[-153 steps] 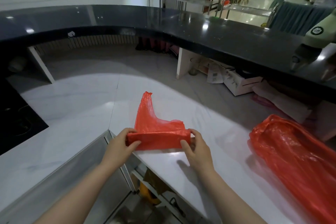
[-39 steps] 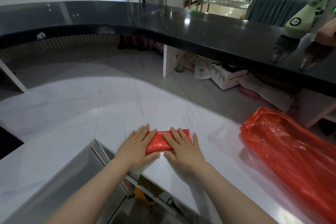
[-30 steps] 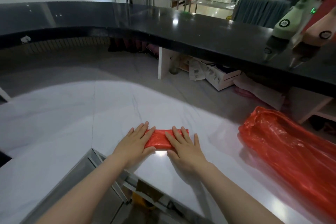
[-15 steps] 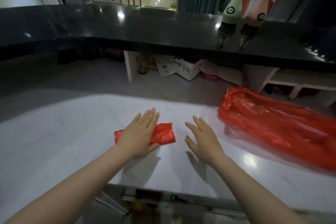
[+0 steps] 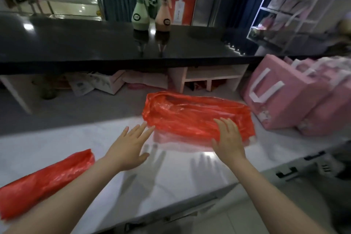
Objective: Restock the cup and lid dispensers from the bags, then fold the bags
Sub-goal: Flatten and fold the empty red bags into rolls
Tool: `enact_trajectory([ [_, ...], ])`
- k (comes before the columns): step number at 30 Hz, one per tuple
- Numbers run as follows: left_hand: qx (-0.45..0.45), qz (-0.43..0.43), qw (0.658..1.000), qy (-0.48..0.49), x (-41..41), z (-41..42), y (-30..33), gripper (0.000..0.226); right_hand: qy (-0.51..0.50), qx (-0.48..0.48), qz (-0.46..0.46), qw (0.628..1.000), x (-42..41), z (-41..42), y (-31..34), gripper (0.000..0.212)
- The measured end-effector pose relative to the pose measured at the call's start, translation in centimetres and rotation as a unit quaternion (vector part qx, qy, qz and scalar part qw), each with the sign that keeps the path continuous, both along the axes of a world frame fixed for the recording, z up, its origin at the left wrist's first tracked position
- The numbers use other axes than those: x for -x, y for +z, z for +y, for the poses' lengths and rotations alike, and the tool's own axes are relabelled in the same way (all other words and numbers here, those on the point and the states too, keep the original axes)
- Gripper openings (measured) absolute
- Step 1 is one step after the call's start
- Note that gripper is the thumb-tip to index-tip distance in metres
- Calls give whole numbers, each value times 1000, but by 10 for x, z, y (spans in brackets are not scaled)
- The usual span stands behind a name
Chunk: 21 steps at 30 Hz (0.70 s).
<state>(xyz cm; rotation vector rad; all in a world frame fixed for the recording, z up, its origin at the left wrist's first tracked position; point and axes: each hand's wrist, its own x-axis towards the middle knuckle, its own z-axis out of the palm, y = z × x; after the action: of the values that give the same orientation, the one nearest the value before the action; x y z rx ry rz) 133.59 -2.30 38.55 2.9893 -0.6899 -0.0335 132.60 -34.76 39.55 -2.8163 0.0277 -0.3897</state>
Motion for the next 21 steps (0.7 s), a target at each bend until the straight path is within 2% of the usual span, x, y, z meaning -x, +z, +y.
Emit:
enact_trajectory([
  [3,17,-3,1000,12,-10,-22,-5,86,-19,109,114,987,-24,-38,-4,70],
  [5,35,-4,999,28,-14,-34,-7,87,0,182,175,968,-38,-51,-6,47],
  [6,47,-6,998,40,-15,-38,-8,88,10,188,187,964,-44,-54,-6,37],
  [8,82,-21,994,71,-13,-43,-8,90,39,128,177,975,-53,-52,-1,32],
  [10,115,-47,986,111,-7,-44,-7,94,80,25,151,985,-62,-40,9,23],
  [14,172,-53,963,203,7,-36,-1,99,173,-129,101,971,-70,-1,36,8],
  [17,221,-37,943,246,17,-28,4,96,218,-172,60,959,-64,21,50,19],
  [21,280,-14,921,272,40,-26,10,94,239,-252,57,936,-47,36,60,18],
])
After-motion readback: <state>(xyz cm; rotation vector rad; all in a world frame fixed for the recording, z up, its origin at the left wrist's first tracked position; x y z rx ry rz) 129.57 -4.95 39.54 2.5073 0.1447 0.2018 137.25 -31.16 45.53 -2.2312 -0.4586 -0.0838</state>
